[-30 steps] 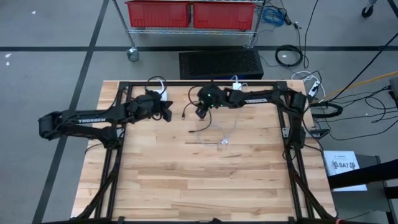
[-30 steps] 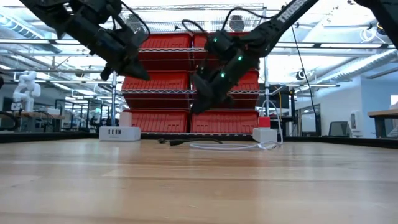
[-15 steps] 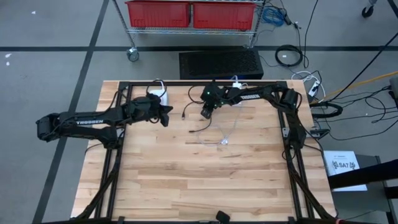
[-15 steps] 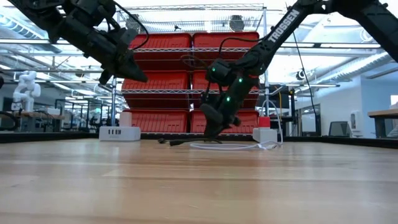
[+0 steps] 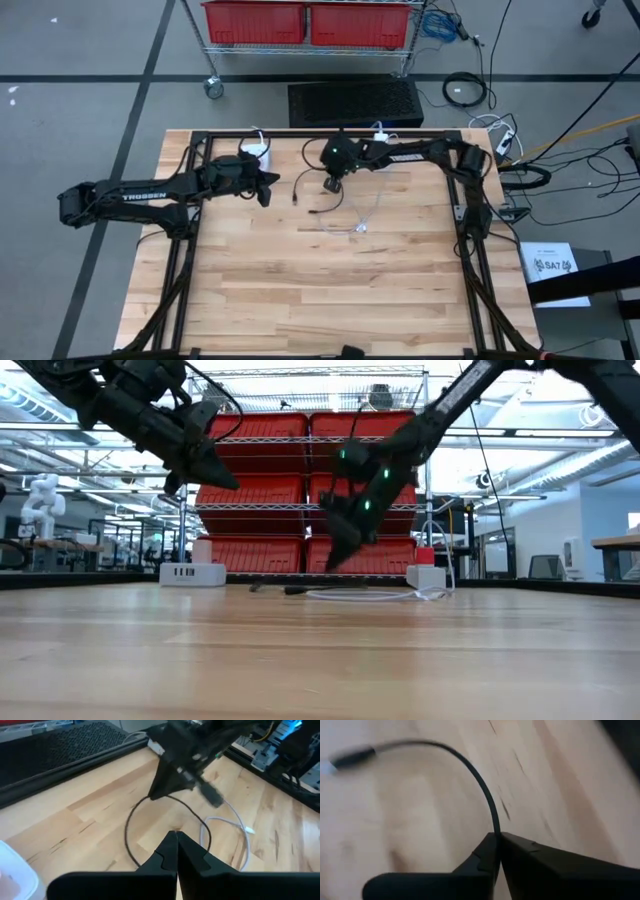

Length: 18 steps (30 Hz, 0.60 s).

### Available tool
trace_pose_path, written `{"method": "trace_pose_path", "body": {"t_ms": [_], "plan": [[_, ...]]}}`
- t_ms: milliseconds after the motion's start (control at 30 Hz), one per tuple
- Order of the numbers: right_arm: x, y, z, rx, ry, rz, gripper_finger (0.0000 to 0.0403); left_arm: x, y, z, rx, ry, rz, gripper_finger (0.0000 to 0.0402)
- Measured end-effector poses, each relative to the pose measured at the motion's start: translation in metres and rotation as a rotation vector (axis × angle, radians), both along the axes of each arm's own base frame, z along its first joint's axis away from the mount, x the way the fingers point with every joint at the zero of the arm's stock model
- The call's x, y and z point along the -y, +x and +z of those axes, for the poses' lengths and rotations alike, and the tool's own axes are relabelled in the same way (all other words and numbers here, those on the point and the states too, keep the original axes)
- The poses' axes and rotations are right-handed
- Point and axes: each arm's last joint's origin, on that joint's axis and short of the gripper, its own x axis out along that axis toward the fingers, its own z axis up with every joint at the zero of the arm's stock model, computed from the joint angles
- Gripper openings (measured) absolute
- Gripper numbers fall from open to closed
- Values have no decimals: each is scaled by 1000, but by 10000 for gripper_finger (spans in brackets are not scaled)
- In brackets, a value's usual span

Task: Insert USB
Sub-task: Insert the black charger cable into the orange charger adapter

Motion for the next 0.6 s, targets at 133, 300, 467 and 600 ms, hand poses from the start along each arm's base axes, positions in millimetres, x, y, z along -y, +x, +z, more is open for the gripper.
{"method": "trace_pose_path", "body": {"t_ms": [133, 300, 467, 600], "plan": [[-18, 0, 38, 37, -120, 96, 3, -4, 0, 3, 27, 14, -10, 0], [-47, -11, 95, 101, -282, 188, 2, -13, -2, 7, 92, -9, -82, 0], [-72, -27, 144, 210, -360, 231, 1, -19, -2, 18, 204, 36, -221, 5], [-88, -38, 169, 263, -423, 238, 1, -21, 1, 19, 220, 85, -289, 32]]}}
